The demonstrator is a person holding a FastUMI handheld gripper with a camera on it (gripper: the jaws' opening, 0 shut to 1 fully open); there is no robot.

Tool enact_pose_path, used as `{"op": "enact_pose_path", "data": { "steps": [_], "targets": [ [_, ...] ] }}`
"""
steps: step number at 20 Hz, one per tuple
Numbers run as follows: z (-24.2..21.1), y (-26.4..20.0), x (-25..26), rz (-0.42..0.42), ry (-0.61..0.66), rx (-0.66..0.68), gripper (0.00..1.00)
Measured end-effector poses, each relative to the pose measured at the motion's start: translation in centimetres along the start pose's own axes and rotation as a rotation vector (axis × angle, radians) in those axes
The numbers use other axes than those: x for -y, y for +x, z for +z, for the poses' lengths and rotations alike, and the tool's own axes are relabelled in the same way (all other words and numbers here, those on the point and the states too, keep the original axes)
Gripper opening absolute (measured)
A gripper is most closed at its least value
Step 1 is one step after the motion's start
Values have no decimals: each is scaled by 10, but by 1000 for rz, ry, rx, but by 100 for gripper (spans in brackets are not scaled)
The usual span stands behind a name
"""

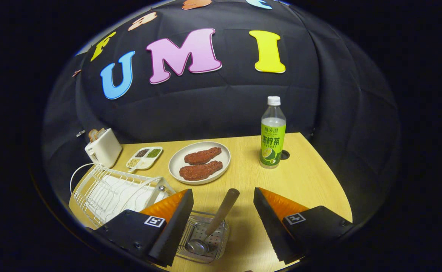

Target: Take the plate from the dish rack, then take the spoon from the basket and place it into the plate.

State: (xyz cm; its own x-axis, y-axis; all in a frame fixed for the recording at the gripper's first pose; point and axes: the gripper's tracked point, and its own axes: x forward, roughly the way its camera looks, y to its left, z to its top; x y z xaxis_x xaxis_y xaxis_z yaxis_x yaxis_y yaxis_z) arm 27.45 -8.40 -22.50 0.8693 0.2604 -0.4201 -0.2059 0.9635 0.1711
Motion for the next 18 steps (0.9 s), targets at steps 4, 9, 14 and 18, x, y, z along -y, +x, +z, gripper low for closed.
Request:
{"op": "enact_pose_path", "data": {
  "steps": [4,9,14,18],
  "targets": [
    [1,16,-10,38,72,-23,94],
    [-1,23,-15,36,152,-63,50],
    [1,14,-25,46,125,-66,19],
    [9,-7,-31,45,60,-41,13]
  ]
}}
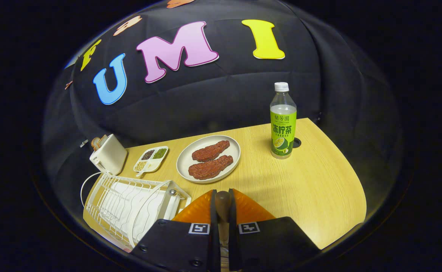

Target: Take the plate from the dish rack, then take the spoon from the basket and place it into the plate.

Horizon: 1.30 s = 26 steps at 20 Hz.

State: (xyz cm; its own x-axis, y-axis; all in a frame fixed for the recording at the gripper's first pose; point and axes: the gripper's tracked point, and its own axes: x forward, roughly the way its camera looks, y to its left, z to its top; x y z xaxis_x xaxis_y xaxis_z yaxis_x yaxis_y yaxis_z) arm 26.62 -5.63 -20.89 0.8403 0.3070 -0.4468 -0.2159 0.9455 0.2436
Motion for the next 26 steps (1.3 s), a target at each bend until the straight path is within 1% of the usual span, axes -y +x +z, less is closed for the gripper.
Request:
{"op": "enact_pose_path", "data": {
  "steps": [2,6,10,14,16,20,26],
  "targets": [
    [10,-15,-4,-4,-5,17,13],
    [44,-56,-15,-26,-16,84,13],
    [77,-107,-35,-44,-30,148,13],
    [78,-163,-58,-71,-54,180,13],
    [65,-189,-71,-74,-58,177,13],
    [16,-221,-111,-1,48,118,13],
    [-79,-218,-150,4,222,-18,13]
  ]
}}
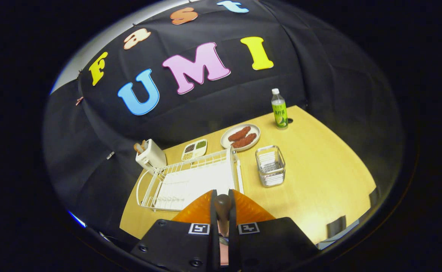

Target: Take the plate from the dish rack, then take the spoon from the basket and place it into the plate.

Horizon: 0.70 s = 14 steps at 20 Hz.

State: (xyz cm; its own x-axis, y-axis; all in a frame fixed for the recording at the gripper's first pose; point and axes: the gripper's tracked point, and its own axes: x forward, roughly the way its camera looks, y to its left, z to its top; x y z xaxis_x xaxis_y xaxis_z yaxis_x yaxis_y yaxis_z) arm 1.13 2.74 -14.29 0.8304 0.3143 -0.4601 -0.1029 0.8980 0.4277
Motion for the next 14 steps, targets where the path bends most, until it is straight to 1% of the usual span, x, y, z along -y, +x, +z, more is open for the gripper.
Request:
{"op": "enact_pose_path", "data": {
  "steps": [2,4,6,8,10,14],
  "targets": [
    [-32,8,-6,6,33,-36,13],
    [-71,19,-3,-6,42,-104,13],
    [-100,27,0,-23,46,-153,13],
    [-111,37,2,-32,72,-167,13],
    [-121,45,-4,-22,116,-186,13],
    [-125,56,-5,-30,126,-199,13]
  ]
}}
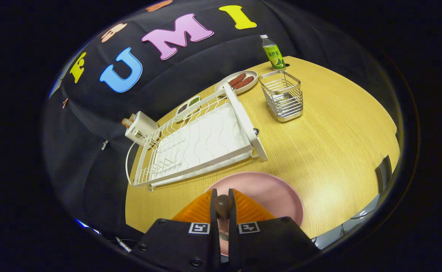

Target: Take the plate from the dish rack, then take the spoon from the basket and place it into the plate.

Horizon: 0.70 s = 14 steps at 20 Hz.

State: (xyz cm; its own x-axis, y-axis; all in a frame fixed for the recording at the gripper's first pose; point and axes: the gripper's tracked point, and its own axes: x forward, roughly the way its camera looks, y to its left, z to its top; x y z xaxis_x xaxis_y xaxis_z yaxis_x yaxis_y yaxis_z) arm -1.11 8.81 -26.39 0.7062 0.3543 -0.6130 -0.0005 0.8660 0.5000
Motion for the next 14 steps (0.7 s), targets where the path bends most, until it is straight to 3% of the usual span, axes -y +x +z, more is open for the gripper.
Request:
{"op": "enact_pose_path", "data": {
  "steps": [3,5,9,11,14],
  "targets": [
    [2,0,10,-39,-11,4,17],
    [11,-5,26,-95,-64,47,39],
    [21,-21,38,-128,-114,98,82],
    [34,-35,40,-144,-145,147,98],
    [69,-69,37,-171,-238,269,98]
  ]
}}
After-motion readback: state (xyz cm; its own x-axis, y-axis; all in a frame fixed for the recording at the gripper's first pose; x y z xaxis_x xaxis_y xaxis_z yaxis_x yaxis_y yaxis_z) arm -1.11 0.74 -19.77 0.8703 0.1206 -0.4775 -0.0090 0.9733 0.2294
